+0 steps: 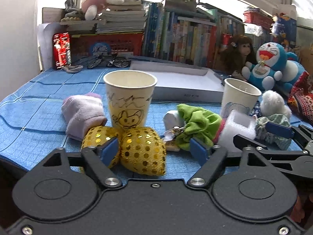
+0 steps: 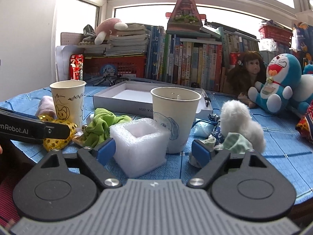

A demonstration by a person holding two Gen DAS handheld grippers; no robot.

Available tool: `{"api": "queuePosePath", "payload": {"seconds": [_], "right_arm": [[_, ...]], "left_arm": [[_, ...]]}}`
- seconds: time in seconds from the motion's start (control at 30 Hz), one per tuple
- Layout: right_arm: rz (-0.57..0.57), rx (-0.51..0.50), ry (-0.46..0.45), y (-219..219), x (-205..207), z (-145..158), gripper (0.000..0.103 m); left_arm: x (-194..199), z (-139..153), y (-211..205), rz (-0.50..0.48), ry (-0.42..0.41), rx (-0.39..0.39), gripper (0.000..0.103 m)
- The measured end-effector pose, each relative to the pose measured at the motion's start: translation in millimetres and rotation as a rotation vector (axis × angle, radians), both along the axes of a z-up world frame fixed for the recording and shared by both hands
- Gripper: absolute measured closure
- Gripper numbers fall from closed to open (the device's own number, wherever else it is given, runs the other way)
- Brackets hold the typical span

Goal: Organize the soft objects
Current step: 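Close the left tool on the gold sequin bow while the right tool grasps the white foam cube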

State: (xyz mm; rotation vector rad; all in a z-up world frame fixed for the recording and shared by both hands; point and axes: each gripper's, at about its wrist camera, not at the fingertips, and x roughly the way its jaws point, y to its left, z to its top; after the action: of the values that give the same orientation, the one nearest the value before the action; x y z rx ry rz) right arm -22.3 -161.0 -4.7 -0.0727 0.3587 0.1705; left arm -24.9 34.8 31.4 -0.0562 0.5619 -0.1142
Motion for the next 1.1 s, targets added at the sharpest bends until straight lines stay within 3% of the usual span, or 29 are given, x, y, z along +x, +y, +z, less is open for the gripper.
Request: {"api": "queuePosePath", "payload": {"seconds": [0.1,0.2,0.33,0.43,0.6,0.77,1.1], "right_arm": [[0.011,-0.005,-0.007,5.0,0.7,-0.4,0.015],[0.019,-0.020,-0.011,11.8,1.9,-1.7,0.015],[0.015,-0.020,-0.004,17.2,6.4,-3.6,0.015],[0.013,-0.013,-0.003,17.9,8.1,-3.5,0.015],[0.010,-0.004,-0.006,17.4,6.5,-4.1,0.015],[-0.027,0.035,-0.006,15.9,7.1,-5.1,0.026],[-0.037,0.040,0.004,20.1,15.5,-5.4,0.027]], "left_arm": [[-3.2,1.5,2.8,0.052,-0.036,0.020,0.032],[-6.9,3.3,5.0,0.112,-0.089,0.070,0.022],[-1.7,-2.5,12.3,0.126,-0.044,0.066,0.019],[-1.7,-6.7,21.3,0.140,-0.011,0.007,0.023],[-19.7,-5.1,43.3,0.153,-0.063,-0.060,0.030],[-21.4,-11.0,62.7,0.199,-0.059,-0.018,0.047],[-7.3,-28.0,63.9,0.160,-0.012,-0.057,0.053]]}}
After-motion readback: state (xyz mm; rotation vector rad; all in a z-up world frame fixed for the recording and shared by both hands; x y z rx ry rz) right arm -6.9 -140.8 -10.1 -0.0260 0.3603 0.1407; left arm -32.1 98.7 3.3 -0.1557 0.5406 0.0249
